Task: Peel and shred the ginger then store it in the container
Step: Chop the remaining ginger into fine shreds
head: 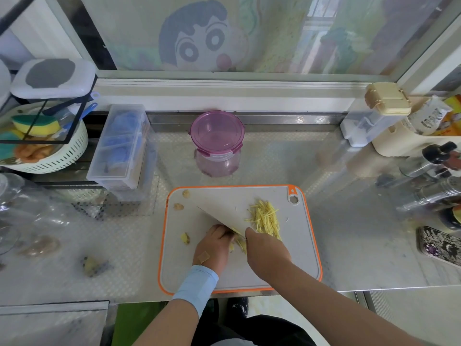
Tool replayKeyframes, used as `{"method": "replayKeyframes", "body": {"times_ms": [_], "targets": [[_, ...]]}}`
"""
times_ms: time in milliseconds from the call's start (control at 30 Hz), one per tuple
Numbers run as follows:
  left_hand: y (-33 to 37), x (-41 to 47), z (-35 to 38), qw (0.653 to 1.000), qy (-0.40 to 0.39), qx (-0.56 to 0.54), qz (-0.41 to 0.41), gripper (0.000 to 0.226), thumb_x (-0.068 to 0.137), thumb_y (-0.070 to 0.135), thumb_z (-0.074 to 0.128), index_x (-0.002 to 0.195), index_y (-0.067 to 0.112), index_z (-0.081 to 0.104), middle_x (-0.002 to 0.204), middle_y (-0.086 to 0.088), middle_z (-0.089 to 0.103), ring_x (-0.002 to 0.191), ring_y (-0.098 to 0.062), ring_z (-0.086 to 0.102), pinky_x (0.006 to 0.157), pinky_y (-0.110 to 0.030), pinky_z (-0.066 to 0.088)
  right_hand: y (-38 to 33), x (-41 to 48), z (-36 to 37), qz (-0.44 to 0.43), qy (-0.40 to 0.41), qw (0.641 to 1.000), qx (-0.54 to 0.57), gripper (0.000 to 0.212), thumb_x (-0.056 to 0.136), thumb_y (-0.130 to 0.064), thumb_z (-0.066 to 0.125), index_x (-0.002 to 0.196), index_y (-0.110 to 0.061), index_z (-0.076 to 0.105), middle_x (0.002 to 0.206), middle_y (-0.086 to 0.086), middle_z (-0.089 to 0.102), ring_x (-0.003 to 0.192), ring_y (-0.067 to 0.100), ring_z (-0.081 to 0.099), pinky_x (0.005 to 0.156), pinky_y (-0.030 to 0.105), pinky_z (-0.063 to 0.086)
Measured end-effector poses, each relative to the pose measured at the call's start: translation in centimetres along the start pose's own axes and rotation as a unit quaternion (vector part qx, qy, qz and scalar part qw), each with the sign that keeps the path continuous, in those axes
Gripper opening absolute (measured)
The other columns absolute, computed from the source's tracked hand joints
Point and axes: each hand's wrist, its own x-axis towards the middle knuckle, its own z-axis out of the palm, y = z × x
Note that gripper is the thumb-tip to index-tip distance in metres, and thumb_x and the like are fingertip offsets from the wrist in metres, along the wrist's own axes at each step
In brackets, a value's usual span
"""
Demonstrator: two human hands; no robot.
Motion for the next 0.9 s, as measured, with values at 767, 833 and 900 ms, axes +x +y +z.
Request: {"method": "replayKeyframes", "body": {"times_ms": [767,833,900], "targets": [[0.2,-0.1,0.0,0.999,0.043,-0.012,0.002,0.027,0.069,-0.001,0.078,0.090,0.015,0.075,0.094,0.000,0.069,0.099,-0.016,0.053,0.060,-0.032,0.057,1.2,-1.3,0.6,0.009,-0.008,1.000,-0.021,0.015,0.097,-0.009,0.039,0.094,-0.022,0.032,0.067,-0.002,0.044,0.054,0.019,0.042,0.045,0.029,0.029],[0.2,-0.1,-0.1,0.999,0.046,-0.020,0.001,0.030,0.067,-0.002,0.079,0.091,0.016,0.075,0.094,0.000,0.069,0.098,-0.016,0.054,0.060,-0.031,0.057,0.9,-1.0,0.7,0.011,-0.007,1.000,-0.021,0.016,0.097,-0.009,0.039,0.095,-0.022,0.031,0.067,-0.003,0.043,0.055,0.020,0.044,0.044,0.029,0.029],[0.3,-0.1,-0.2,0.999,0.052,-0.014,0.005,0.025,0.071,0.001,0.075,0.091,0.017,0.075,0.094,0.001,0.069,0.098,-0.015,0.053,0.060,-0.030,0.057,0.3,-0.3,0.7,0.009,-0.007,1.000,-0.011,0.016,0.096,-0.008,0.039,0.094,-0.022,0.031,0.068,-0.002,0.044,0.060,0.024,0.047,0.045,0.029,0.030]]}}
